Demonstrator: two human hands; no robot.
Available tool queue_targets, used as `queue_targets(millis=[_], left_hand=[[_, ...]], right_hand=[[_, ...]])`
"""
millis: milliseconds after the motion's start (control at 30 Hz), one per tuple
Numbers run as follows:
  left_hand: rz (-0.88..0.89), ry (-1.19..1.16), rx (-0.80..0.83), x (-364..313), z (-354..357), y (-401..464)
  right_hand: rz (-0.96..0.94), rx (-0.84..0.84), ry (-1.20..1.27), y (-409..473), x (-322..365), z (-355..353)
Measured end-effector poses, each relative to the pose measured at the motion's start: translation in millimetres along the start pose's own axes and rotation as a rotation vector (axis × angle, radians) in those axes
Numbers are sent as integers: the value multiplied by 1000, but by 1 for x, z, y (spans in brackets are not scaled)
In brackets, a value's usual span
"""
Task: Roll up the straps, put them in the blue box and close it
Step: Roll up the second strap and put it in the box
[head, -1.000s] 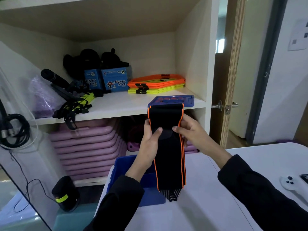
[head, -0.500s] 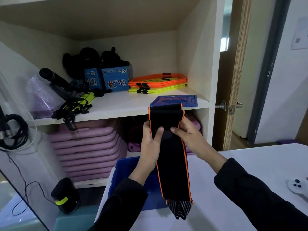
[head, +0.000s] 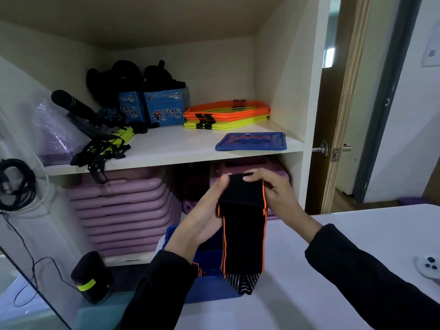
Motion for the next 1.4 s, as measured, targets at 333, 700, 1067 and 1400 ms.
queue_targets(millis=[333,700,1067,1400], left_hand=[[106,91,-90,1,-7,8],[350,417,-241,-24,6,2],[390,448,-339,-34,-9,-2],[157,286,-203,12,-8,7]], right_hand=[[269,-36,295,-11,-16,2],[479,-103,324,-25,-26,18],[455,117,426,-23,-22,21],[401,34,474,-23,-33,8]])
Point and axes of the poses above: each hand's wrist, its own y-axis towards the middle knuckle, its own z-axis out of the palm, x = y × z, the point moved 10 cm from there along y, towards the middle knuckle, and after that the axes turned 2 degrees about -z, right-handed, at the moved point
